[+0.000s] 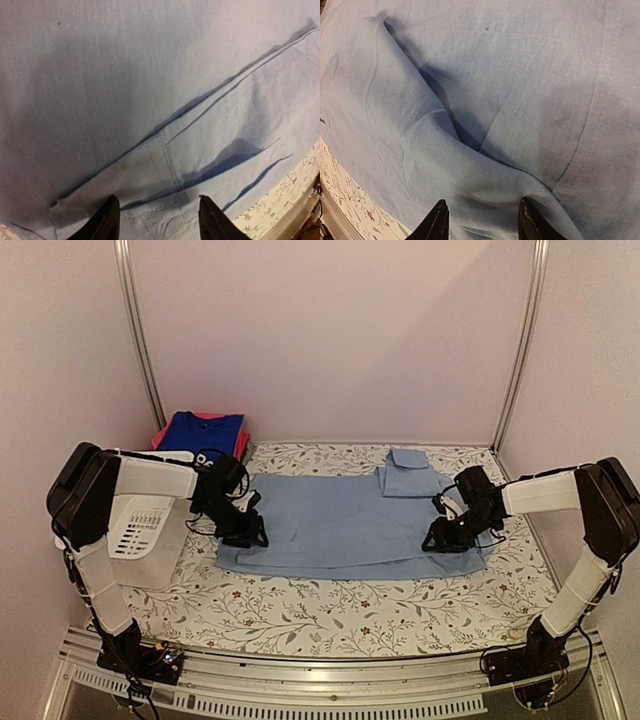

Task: Fold and stack the mixed laundry pile
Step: Adjust the 1/3-folded shirt at the center of the board, then move the 1/3-folded shirt to the center of the board.

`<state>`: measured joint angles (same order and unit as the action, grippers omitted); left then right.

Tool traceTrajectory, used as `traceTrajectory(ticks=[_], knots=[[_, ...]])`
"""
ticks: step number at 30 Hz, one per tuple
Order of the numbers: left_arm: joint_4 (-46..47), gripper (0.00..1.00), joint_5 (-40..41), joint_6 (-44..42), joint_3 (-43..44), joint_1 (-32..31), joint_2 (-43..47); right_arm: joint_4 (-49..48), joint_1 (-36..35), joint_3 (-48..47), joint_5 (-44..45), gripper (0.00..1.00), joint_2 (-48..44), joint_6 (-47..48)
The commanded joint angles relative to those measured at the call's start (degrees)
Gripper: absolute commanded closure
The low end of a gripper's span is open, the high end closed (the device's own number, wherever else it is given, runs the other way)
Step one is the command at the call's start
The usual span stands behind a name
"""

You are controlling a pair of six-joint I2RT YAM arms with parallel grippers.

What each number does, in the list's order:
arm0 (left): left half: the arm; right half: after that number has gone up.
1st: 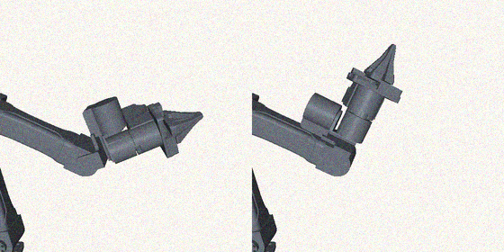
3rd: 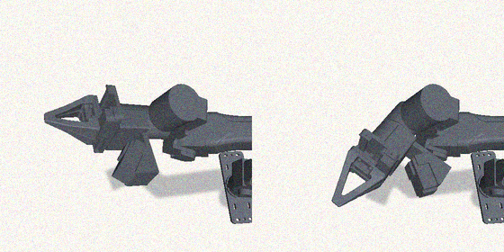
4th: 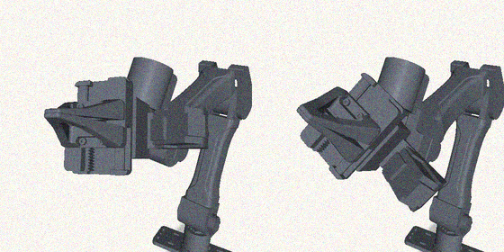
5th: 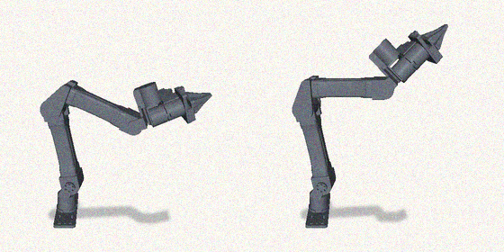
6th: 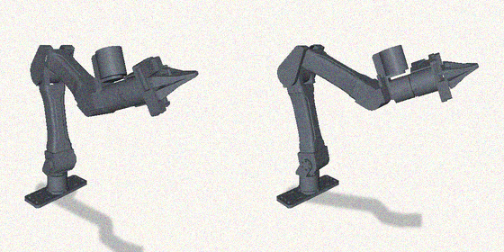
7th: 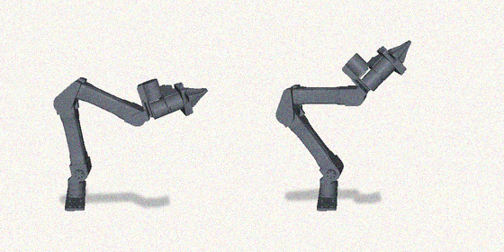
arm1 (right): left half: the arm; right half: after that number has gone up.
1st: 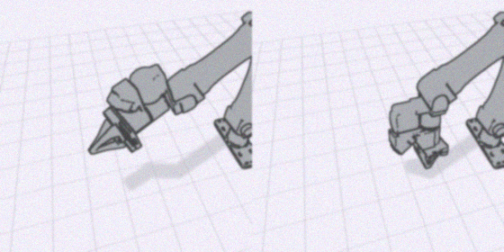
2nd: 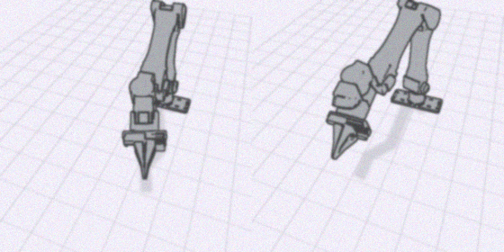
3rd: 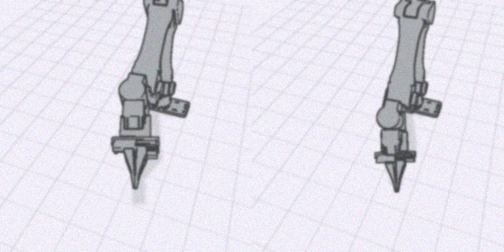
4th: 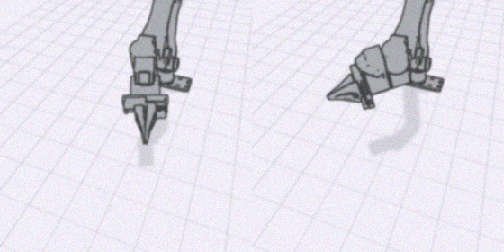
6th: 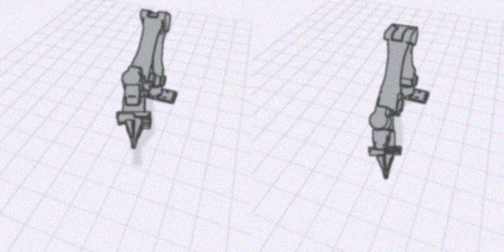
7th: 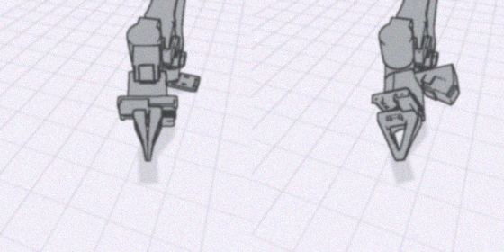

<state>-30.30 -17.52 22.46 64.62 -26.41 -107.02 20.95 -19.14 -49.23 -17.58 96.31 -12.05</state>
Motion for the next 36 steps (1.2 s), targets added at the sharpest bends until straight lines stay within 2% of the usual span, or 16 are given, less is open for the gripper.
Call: traceTrajectory(ticks=[1, 7, 11, 16, 23, 28, 36], knots=[[-4.17, 0.45, 1.03, -1.10, -0.90, -0.35, 2.88, 9.26, 3.45, 0.35, -2.00, 0.51, -0.58, -1.10], [-4.07, 0.41, -1.47, -1.48, 6.18, -0.60, 5.15, 15.33, 4.61, -5.12, -3.23, 0.53, -8.59, -3.45], [-4.92, 0.37, -1.04, -1.90, 10.19, -0.58, 3.38, 15.47, 5.41, -2.58, -3.74, 0.54, -9.84, -7.16], [-3.59, 0.36, -2.24, -1.67, 11.03, -0.47, 0.42, 11.17, 6.95, 2.19, -5.66, 0.56, -9.49, -11.83], [-0.66, 0.36, -2.35, 0.52, 6.47, 0.20, -3.47, 7.99, 10.51, 5.74, -7.11, 0.56, -4.09, -15.53], [-0.59, 0.37, -1.91, 1.89, 0.18, -0.49, -0.96, 9.11, 10.87, 8.02, -9.04, 0.56, -2.19, -17.16], [-1.56, 0.38, -1.25, 6.13, -9.47, -4.25, 4.74, 13.24, 10.80, 17.81, -10.71, 0.57, -10.86, -22.62]])
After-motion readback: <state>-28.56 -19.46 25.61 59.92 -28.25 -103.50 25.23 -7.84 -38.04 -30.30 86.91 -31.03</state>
